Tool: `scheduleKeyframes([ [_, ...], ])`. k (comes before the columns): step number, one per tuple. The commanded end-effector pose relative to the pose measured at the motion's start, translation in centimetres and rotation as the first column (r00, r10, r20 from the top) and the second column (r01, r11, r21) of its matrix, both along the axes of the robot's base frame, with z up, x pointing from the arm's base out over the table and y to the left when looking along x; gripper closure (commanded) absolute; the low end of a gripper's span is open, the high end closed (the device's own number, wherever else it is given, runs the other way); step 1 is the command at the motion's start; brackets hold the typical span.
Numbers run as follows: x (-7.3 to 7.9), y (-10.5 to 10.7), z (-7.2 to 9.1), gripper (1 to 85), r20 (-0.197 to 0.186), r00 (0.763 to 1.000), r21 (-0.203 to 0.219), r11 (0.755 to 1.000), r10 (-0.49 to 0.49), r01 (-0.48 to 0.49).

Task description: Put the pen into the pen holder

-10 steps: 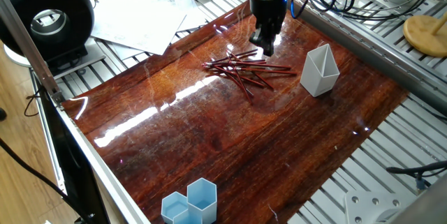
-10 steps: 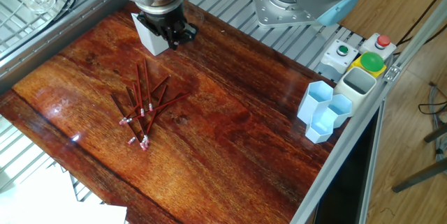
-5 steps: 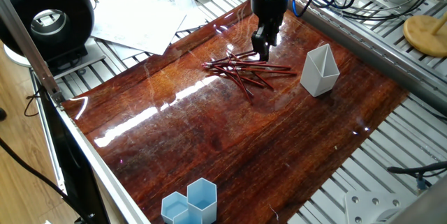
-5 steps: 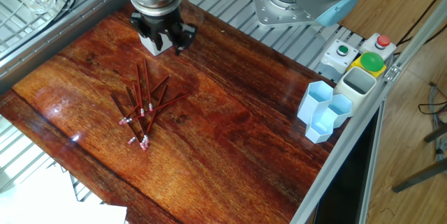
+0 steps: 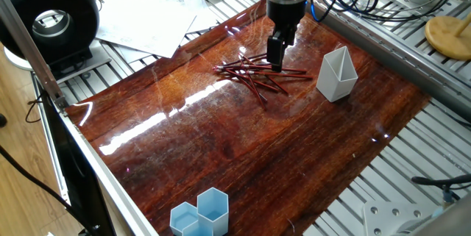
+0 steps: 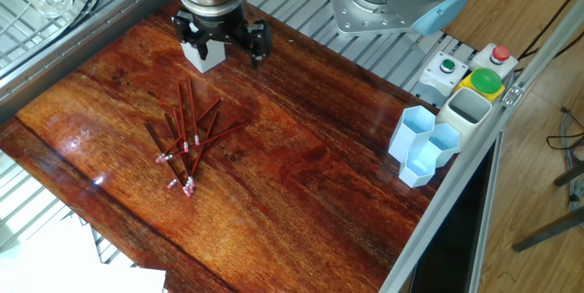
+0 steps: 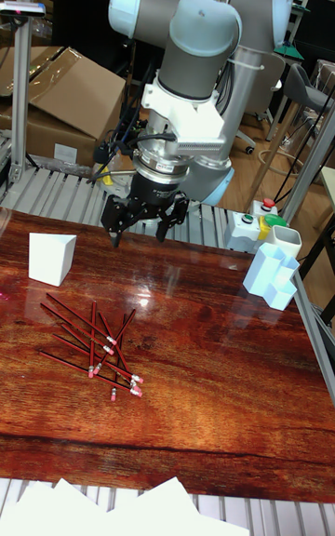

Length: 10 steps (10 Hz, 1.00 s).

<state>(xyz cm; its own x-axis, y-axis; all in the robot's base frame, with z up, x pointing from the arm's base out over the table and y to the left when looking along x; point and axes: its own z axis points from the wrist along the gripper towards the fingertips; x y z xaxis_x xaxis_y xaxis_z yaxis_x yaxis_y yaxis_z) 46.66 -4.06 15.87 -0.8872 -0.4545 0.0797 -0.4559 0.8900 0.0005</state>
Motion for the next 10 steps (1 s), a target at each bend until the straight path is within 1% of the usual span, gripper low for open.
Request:
scheduleKeyframes([
  [1,0.5,-0.6,-0.3,9.0,0.031,0.999,-0.009,0.999,0.032,-0.032],
  [2,0.5,-0.7,0.1,9.0,0.022,0.999,-0.005,0.999,0.039,-0.039],
  [3,0.6,-0.7,0.0,10.0,0.019,0.999,-0.005,0.999,0.039,-0.039],
  [4,0.4,-0.3,-0.2,11.7,0.012,0.999,0.011,0.999,0.032,-0.032],
  [5,0.0,0.1,-0.2,12.3,-0.008,1.000,0.023,1.000,0.007,-0.007],
  [6,-0.1,0.1,-0.3,13.0,-0.014,1.000,0.019,1.000,-0.016,0.016],
  [8,-1.0,0.3,-0.3,13.7,-0.046,0.998,0.025,0.999,-0.045,0.047],
  [9,-1.3,0.7,-0.4,13.7,-0.054,0.997,0.039,0.998,-0.049,0.051],
  [10,-1.3,0.8,-0.5,13.7,-0.054,0.997,0.042,0.998,-0.051,0.053],
])
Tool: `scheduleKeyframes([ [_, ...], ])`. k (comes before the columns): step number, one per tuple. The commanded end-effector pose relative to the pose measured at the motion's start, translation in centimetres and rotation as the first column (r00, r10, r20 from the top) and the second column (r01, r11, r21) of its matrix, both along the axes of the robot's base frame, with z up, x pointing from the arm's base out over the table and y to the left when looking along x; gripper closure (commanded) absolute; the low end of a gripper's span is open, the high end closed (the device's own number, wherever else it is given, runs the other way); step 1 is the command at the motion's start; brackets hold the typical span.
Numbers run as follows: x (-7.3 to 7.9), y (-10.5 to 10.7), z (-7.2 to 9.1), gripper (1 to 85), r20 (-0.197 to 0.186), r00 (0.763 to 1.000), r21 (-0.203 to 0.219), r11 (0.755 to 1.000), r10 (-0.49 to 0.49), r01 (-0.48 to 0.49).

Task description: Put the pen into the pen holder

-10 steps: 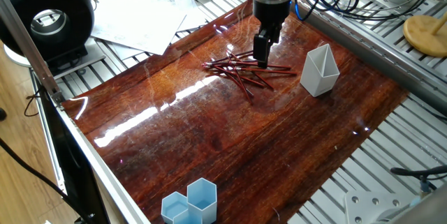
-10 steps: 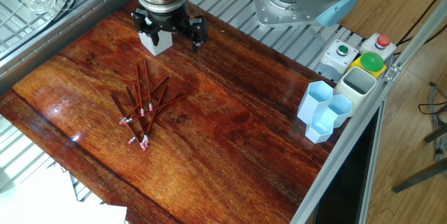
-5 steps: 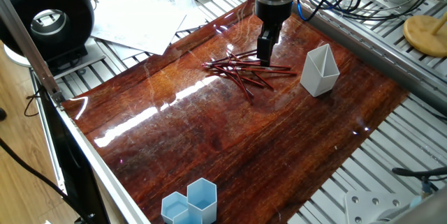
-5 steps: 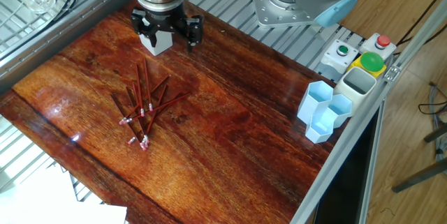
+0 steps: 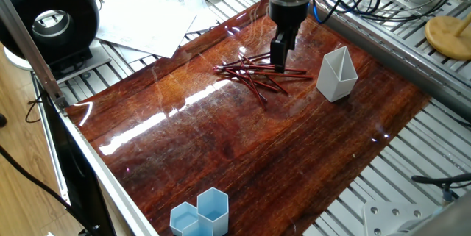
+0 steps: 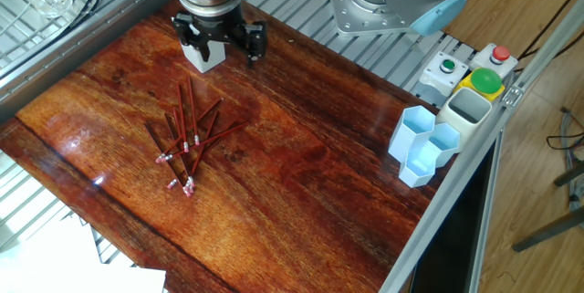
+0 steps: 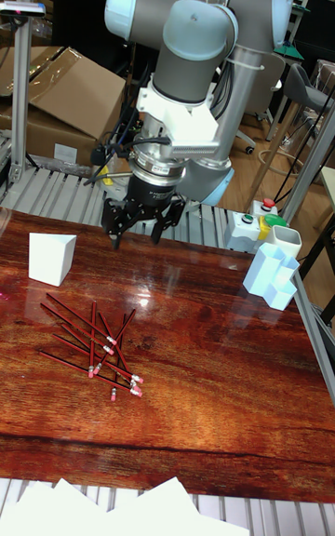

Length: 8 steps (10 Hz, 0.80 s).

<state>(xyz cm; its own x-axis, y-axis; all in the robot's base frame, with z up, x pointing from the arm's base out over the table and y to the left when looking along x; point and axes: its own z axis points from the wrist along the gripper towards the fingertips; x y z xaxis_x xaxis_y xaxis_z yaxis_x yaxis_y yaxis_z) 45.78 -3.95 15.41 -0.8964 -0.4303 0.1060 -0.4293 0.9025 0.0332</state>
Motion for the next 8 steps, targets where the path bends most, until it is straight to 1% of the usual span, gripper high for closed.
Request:
scheduleKeyframes([
  [1,-0.47,0.67,-0.03,13.7,-0.014,1.000,0.027,0.999,-0.022,0.022],
  [2,-0.48,0.60,-0.06,13.7,-0.009,1.000,0.027,1.000,-0.012,0.013],
  [3,-0.33,0.40,-0.19,13.7,-0.004,1.000,0.018,1.000,-0.006,0.006],
  [5,-0.50,0.04,-0.54,14.0,0.003,1.000,0.007,1.000,-0.008,0.008],
  [6,-0.47,0.41,-0.76,14.3,0.003,1.000,0.020,1.000,-0.017,0.017],
  [7,-0.58,0.70,-0.80,14.7,-0.005,1.000,0.028,0.999,-0.026,0.026],
  [8,-0.63,0.75,-0.72,14.7,-0.011,0.999,0.027,0.999,-0.032,0.033],
])
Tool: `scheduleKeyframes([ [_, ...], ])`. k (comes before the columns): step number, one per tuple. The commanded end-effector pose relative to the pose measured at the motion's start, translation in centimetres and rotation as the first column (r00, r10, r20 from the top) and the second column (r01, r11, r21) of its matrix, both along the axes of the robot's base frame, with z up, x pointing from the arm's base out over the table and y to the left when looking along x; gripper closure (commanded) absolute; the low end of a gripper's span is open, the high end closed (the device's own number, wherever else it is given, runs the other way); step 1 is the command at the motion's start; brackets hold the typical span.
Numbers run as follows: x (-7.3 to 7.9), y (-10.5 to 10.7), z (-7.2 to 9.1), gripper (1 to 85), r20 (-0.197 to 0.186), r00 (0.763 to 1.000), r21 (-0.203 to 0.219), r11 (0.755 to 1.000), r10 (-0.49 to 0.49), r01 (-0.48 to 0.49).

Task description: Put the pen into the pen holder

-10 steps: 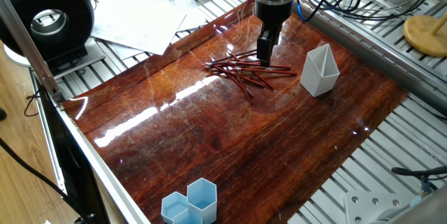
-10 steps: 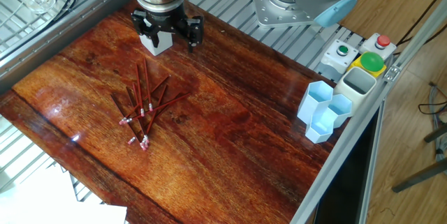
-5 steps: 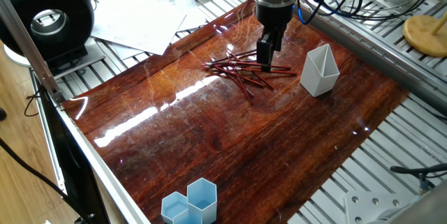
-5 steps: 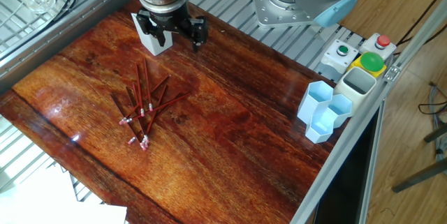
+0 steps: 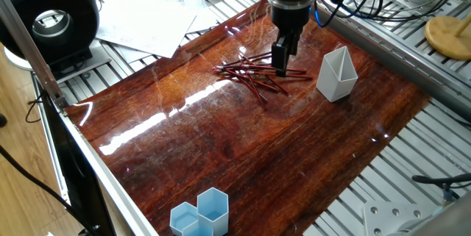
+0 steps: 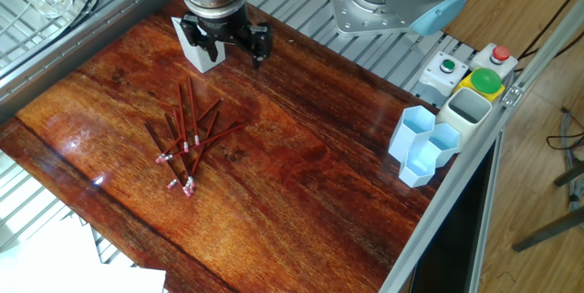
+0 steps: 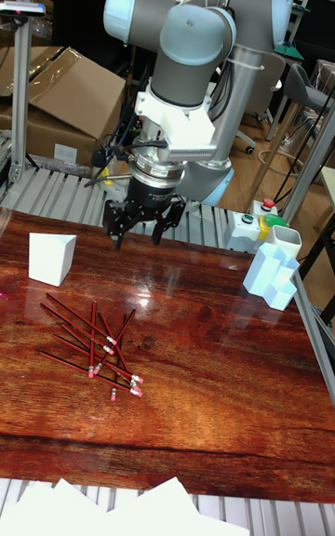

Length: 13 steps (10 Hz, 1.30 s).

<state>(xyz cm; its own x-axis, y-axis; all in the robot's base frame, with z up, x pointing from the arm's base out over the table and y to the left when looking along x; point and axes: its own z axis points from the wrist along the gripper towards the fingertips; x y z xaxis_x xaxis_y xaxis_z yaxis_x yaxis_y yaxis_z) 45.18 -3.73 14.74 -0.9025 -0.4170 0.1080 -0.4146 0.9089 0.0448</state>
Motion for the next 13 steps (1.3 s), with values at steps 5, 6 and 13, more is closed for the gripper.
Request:
scheduleKeyframes([
  [5,-0.1,0.7,-0.2,14.7,0.006,1.000,0.025,1.000,-0.007,0.007],
  [6,0.0,0.8,-0.1,14.7,0.007,1.000,0.028,1.000,-0.011,0.010],
  [13,1.5,0.1,0.3,18.0,0.046,0.990,0.007,0.991,0.130,-0.131],
])
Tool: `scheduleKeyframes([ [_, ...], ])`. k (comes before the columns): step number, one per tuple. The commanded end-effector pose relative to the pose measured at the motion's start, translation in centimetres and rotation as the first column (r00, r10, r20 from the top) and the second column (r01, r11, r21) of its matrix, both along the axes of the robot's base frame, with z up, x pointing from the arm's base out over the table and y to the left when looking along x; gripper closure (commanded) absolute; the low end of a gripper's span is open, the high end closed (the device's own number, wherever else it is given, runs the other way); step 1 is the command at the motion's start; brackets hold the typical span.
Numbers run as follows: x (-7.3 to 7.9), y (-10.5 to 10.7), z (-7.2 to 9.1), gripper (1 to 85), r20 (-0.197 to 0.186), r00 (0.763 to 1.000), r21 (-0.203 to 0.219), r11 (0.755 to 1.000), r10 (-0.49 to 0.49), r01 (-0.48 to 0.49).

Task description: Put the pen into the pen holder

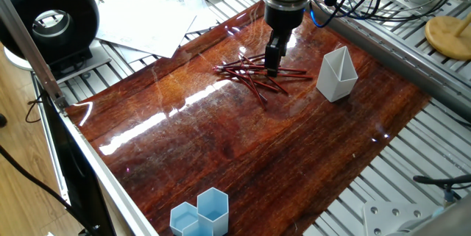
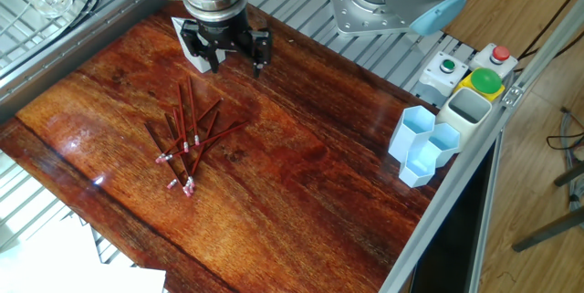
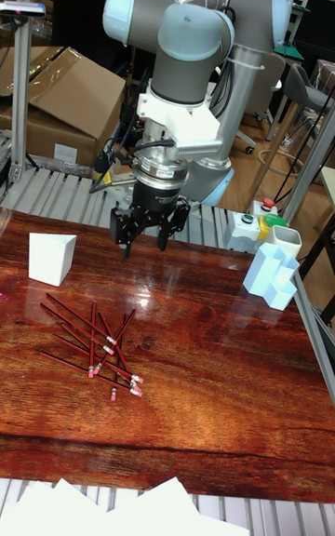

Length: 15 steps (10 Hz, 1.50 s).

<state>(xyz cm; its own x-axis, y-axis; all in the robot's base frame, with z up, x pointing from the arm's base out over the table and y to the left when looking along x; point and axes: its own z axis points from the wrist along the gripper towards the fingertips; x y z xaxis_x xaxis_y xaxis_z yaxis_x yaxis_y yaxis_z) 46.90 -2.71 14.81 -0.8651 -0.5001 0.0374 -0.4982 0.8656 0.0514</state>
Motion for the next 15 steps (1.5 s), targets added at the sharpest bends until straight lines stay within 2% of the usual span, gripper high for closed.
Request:
scheduleKeyframes([
  [1,-1.0,-2.0,0.3,18.0,-0.042,0.999,-0.072,0.997,0.026,-0.029],
  [3,-1.5,-2.7,0.4,17.7,-0.059,0.998,-0.104,0.994,-0.019,0.013],
  [4,-1.2,-3.6,0.5,20.0,-0.047,0.999,-0.139,0.990,-0.006,0.000],
  [5,-0.3,-3.0,0.0,19.7,-0.028,0.999,-0.101,0.994,0.034,-0.037],
  [6,3.0,-4.4,-2.5,18.7,0.020,0.996,-0.083,0.993,0.090,-0.088],
  [7,4.9,-5.0,-4.7,17.7,0.043,0.993,-0.068,0.992,0.110,-0.107],
  [8,6.6,-5.9,-6.6,17.7,0.075,0.987,-0.071,0.988,0.142,-0.137],
  [9,7.4,-6.7,-7.7,18.0,0.087,0.983,-0.080,0.984,0.165,-0.158],
  [11,7.7,-7.3,-9.3,19.3,0.060,0.978,-0.093,0.976,0.201,-0.195],
  [12,8.0,-7.0,-10.2,21.3,0.054,0.970,-0.080,0.969,0.237,-0.232],
  [13,7.8,-6.9,-10.6,22.0,0.036,0.959,-0.079,0.957,0.282,-0.278],
  [14,7.6,-7.6,-10.3,25.0,0.019,0.943,-0.097,0.940,0.332,-0.328],
  [15,7.3,-7.8,-10.0,26.7,0.006,0.934,-0.099,0.930,0.357,-0.354],
])
